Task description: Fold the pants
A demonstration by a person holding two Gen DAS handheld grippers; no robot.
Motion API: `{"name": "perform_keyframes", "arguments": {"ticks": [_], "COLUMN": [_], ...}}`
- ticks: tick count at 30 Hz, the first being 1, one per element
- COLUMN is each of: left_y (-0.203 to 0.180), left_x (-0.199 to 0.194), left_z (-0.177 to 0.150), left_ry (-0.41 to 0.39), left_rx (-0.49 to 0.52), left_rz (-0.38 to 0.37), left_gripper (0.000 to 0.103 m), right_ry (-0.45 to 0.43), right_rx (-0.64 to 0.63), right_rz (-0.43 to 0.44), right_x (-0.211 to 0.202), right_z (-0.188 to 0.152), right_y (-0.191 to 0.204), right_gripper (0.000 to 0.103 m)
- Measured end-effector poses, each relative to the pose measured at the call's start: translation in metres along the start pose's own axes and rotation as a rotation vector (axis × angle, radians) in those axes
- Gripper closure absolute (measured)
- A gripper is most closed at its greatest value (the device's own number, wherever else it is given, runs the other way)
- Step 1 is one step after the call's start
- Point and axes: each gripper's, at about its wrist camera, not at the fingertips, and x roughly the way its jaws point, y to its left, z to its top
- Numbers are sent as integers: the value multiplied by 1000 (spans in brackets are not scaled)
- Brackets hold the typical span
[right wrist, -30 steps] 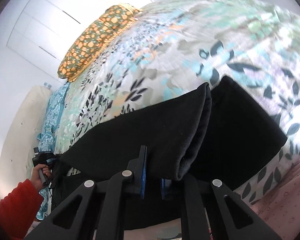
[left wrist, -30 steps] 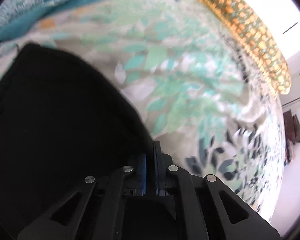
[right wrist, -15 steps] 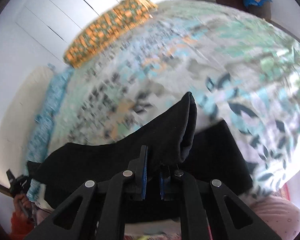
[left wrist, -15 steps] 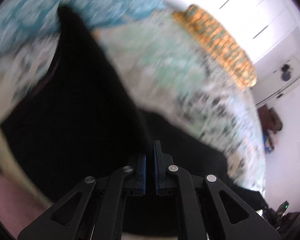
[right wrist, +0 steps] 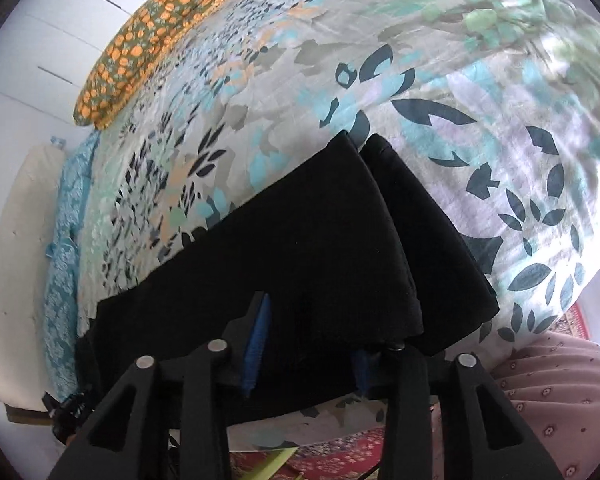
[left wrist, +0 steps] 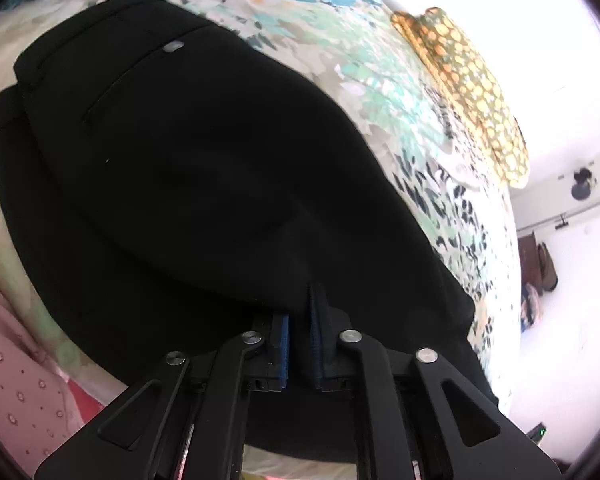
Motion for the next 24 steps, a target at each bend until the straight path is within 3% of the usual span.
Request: {"name": "perform_keyframes", "arguments": {"ticks": [3, 11, 13, 14, 16, 21, 24], "left_y": [3, 10, 8, 6, -1, -20, -19], "left_x": [0, -10, -10, -10, -14, -36, -35], "left_z": [-1, -4, -8, -8, -7, -26, -36], "left_ry": [-18, -54, -64, -68, -81, -63, -28], "left_rx": [-15, -31, -10, 5, 44, 162, 199], "left_rz": [8, -12, -3, -1, 19, 117, 176], "left_gripper": [81, 82, 87, 95, 98, 99, 99], "right_ry": [-12, -42, -55, -65, -88, -110, -83], "right_rx": [16, 79, 67, 56, 17, -53, -18], "right_rz": [11, 52, 33, 15, -27, -71, -74], "right_x": [-4, -15, -18, -20, -24, -36, -31], "right_z": [0, -1, -1, -2, -2, -6, -4], "right_y": [-2, -12, -11, -10, -3, 8, 0], "right_gripper": [64, 60, 60, 69, 90, 91, 91]}}
